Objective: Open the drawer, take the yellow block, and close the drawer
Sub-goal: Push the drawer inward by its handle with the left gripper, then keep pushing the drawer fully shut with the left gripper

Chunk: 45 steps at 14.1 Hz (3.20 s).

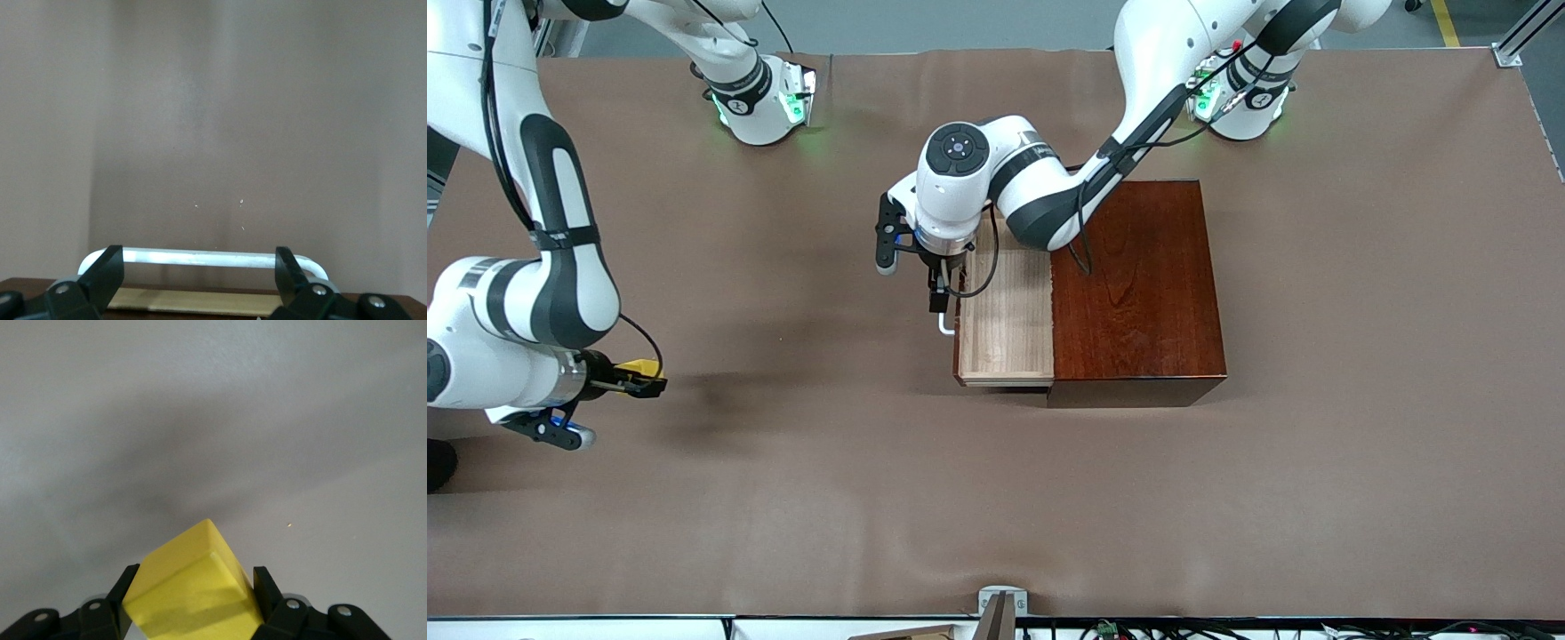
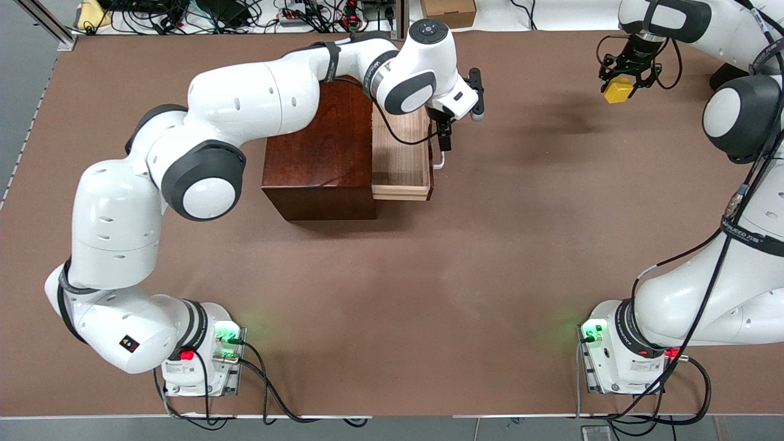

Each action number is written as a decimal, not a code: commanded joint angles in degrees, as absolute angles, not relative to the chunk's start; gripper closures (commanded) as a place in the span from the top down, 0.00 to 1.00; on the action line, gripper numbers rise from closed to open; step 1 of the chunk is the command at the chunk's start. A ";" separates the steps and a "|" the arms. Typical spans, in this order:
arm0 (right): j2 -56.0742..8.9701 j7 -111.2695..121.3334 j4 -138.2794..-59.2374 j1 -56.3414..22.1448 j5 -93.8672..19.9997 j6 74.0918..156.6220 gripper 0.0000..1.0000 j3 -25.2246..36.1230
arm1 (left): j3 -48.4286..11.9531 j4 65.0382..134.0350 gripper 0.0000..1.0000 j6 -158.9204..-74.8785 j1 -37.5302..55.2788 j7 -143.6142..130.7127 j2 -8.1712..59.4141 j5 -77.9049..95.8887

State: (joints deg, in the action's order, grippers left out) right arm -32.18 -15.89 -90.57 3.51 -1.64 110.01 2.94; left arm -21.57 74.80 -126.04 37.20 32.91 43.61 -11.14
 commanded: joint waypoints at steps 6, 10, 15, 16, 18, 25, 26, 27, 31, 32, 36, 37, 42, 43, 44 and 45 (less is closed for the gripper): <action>-35.76 -26.28 -90.53 3.43 -1.41 114.41 0.00 2.55 | -19.87 73.21 1.00 -120.51 37.53 33.14 43.86 -13.10; -38.49 -27.94 -90.18 3.43 -3.86 117.24 0.00 2.55 | -19.34 73.21 1.00 -116.28 37.27 33.22 42.89 -13.18; -38.58 -29.35 -92.45 2.82 -3.69 121.36 0.00 2.64 | -18.19 73.04 1.00 -109.62 37.44 33.31 42.01 -17.83; -38.50 -29.53 -93.07 2.90 -3.69 122.51 0.00 2.64 | -18.19 73.04 1.00 -107.86 37.35 33.31 41.92 -18.62; -38.41 -29.62 -93.51 2.99 -3.69 122.78 0.00 2.64 | -18.11 73.04 1.00 -104.95 37.35 33.22 41.57 -19.94; -38.50 -31.63 -93.78 4.39 -3.95 125.77 0.00 2.55 | -18.11 73.21 1.00 -96.25 37.09 33.49 40.34 -23.99; -38.50 -33.03 -93.78 4.66 -3.96 126.38 0.00 2.55 | -18.02 73.21 1.00 -95.63 37.18 33.49 40.43 -23.99; -38.67 -35.48 -93.69 4.83 -4.13 127.00 0.00 2.55 | -17.84 73.04 1.00 -94.75 37.18 33.49 40.34 -24.08; -38.76 -36.92 -95.36 4.31 -3.52 129.63 0.00 2.55 | -17.40 73.21 1.00 -92.20 36.74 33.57 40.43 -23.99; -38.85 -35.43 -96.49 4.22 -3.34 130.86 0.00 2.64 | -17.40 73.21 1.00 -92.11 36.56 33.57 40.43 -23.99; -39.37 -30.33 -97.29 3.87 -2.55 131.84 0.00 2.64 | -17.40 73.21 1.00 -92.11 36.74 33.57 40.60 -23.91; -39.37 -28.58 -97.29 3.87 -2.11 131.75 0.00 2.64 | -17.32 73.21 1.00 -91.85 36.65 33.57 40.61 -23.91; -39.37 -26.81 -97.38 3.78 -2.11 131.48 0.59 2.64 | -17.14 73.21 1.00 -90.62 35.94 33.57 40.78 -23.82; -39.37 -26.89 -97.38 3.69 -2.11 131.48 0.87 2.64 | -17.14 73.21 1.00 -90.62 35.86 33.49 40.69 -23.91; -39.37 -27.07 -97.38 3.69 -2.11 131.57 0.99 2.64 | -17.14 73.21 1.00 -90.53 35.69 33.57 40.69 -23.91; -39.29 -27.16 -97.38 3.69 -2.11 131.57 1.00 2.64 | -17.23 73.21 1.00 -90.53 35.42 33.57 40.78 -23.91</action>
